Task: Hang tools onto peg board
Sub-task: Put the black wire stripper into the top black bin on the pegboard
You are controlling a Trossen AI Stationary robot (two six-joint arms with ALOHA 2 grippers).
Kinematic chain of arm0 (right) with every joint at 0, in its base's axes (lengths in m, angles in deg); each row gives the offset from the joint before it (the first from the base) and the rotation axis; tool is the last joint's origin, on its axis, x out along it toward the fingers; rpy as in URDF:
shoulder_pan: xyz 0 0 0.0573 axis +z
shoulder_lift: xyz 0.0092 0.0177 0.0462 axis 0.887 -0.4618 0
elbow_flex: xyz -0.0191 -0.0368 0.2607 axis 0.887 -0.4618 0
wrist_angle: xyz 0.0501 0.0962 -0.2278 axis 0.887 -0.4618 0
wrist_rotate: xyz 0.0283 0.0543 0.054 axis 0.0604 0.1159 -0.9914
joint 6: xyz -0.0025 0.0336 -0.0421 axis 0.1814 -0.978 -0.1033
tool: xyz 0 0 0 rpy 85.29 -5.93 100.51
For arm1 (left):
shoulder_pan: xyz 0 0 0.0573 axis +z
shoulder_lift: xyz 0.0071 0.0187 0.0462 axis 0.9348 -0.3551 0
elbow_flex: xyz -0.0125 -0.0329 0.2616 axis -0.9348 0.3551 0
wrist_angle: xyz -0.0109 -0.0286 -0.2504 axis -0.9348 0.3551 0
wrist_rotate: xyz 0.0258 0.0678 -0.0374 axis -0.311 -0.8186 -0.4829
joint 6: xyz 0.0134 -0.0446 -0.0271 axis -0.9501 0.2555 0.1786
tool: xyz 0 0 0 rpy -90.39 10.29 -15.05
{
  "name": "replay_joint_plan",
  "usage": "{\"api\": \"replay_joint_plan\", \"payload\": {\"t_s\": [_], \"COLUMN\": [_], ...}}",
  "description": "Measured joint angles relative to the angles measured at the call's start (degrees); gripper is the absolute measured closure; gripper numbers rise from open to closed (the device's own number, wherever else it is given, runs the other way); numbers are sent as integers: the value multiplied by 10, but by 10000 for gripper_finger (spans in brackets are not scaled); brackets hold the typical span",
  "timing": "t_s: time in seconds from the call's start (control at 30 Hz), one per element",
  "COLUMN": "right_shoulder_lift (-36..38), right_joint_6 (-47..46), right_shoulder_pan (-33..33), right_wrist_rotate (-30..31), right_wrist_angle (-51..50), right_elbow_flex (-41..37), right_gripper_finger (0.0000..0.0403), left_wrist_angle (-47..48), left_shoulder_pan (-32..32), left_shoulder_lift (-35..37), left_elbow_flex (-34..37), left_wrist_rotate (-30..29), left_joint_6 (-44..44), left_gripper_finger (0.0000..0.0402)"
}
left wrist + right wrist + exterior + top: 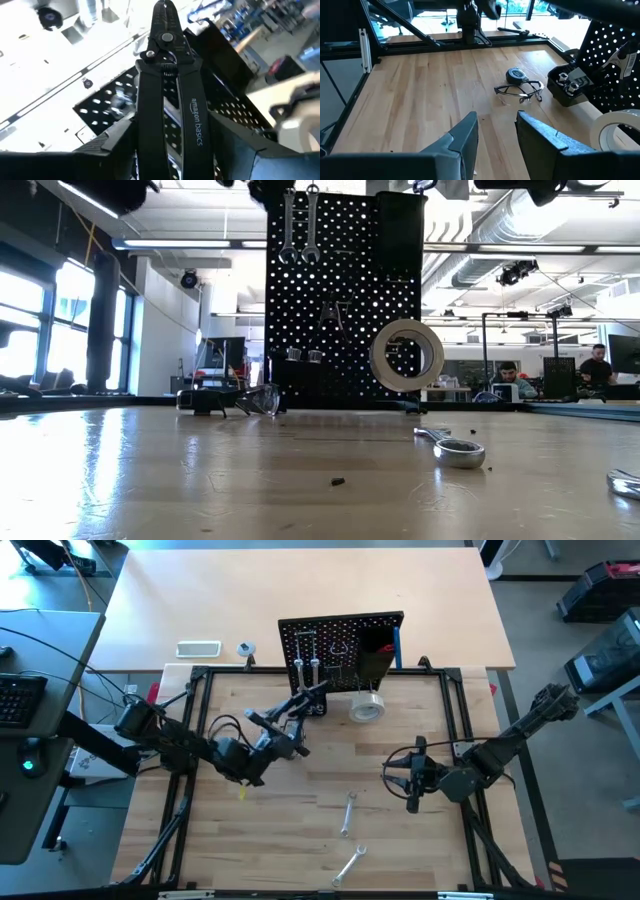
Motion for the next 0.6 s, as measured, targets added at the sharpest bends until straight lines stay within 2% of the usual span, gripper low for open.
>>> {"api": "replay_joint_plan", "payload": {"t_s": [0.17,0.37,0.47,0.6], "right_shoulder_lift": [0,-1,-9,-21], "right_joint_6": [-1,-9,10,99], "right_shoulder_pan": [0,0,0,0], "right_wrist_rotate": [0,9,27,25], "right_wrist_angle": [0,6,47,172], "right_elbow_flex": [0,0,0,0], "right_gripper_finger": [273,273,273,273], "left_wrist_angle": [0,14,45,94], "left_shoulder_pan": [6,0,-1,1], "left_shoulder_lift": [35,39,37,33], "left_elbow_flex": [0,0,0,0], "left_wrist_rotate": [19,75,106,145], "left_joint_6": [-8,56,125,213], "left_gripper_finger": [197,197,197,197]}}
